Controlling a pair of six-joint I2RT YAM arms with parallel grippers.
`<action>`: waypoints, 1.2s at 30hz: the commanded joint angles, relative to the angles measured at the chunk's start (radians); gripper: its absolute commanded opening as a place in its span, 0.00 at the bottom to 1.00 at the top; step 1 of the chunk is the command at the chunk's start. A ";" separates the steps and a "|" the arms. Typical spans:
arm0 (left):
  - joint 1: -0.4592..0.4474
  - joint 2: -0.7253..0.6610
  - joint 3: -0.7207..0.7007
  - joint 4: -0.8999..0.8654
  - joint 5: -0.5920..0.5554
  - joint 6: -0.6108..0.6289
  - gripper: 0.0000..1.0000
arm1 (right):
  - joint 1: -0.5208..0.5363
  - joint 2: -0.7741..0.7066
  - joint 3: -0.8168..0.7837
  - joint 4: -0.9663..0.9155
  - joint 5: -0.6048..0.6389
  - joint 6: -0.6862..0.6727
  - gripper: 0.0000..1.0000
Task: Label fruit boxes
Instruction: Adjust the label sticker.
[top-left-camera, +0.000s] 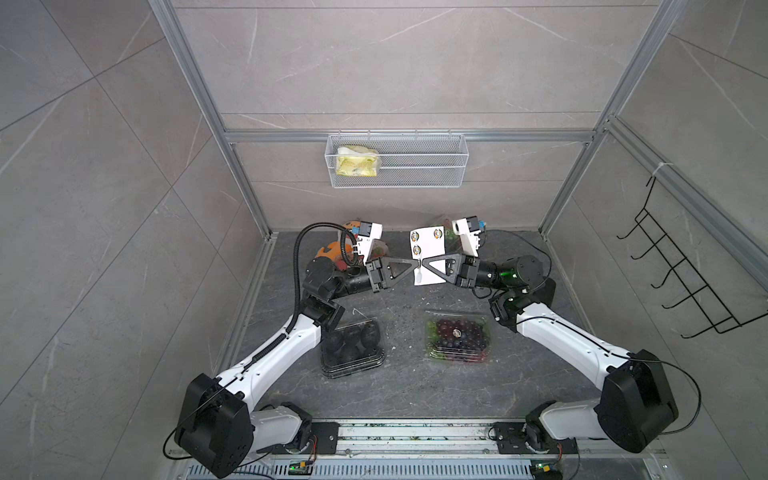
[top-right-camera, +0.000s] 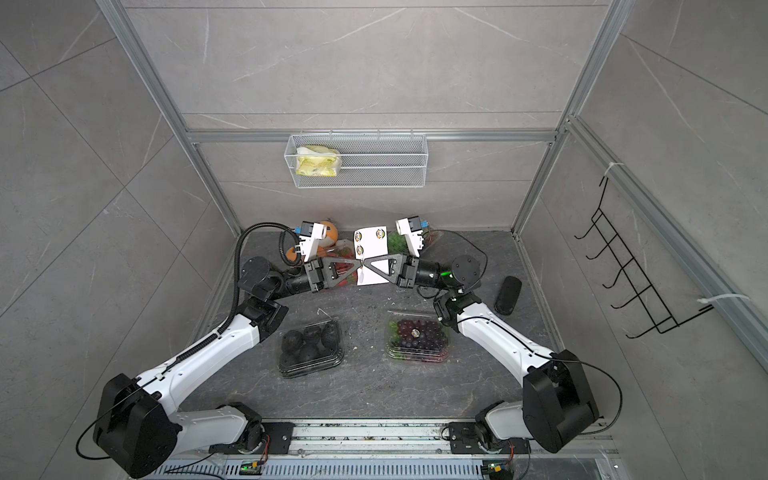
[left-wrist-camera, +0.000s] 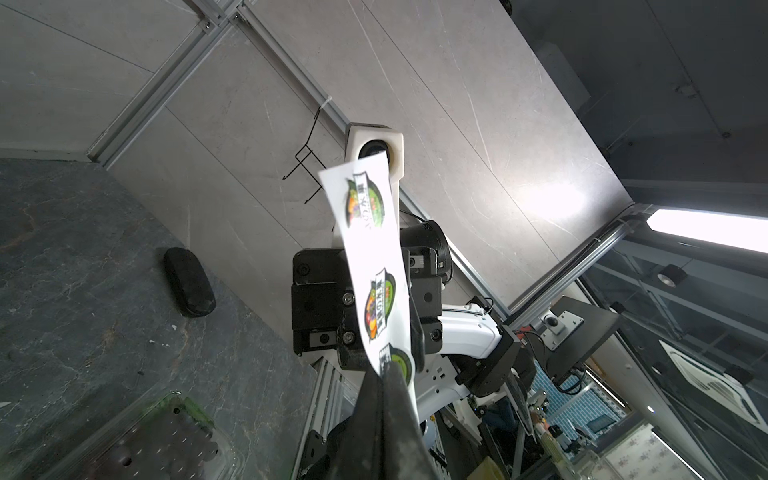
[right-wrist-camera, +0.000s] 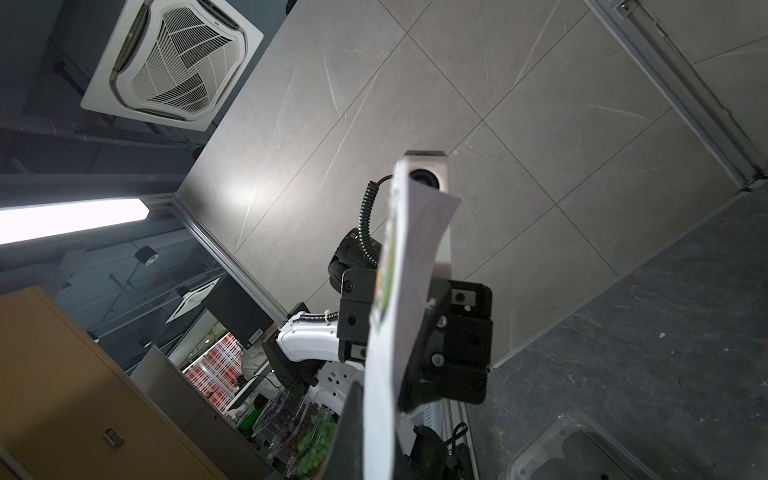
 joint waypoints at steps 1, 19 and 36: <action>-0.011 0.005 0.035 0.035 0.025 -0.006 0.00 | 0.007 0.015 0.012 0.153 0.004 0.072 0.00; -0.015 -0.007 0.033 0.039 0.024 -0.006 0.01 | 0.013 0.026 0.016 0.148 0.003 0.069 0.00; 0.014 -0.046 0.022 -0.044 0.003 0.031 0.11 | 0.013 -0.030 0.007 0.024 -0.011 -0.024 0.00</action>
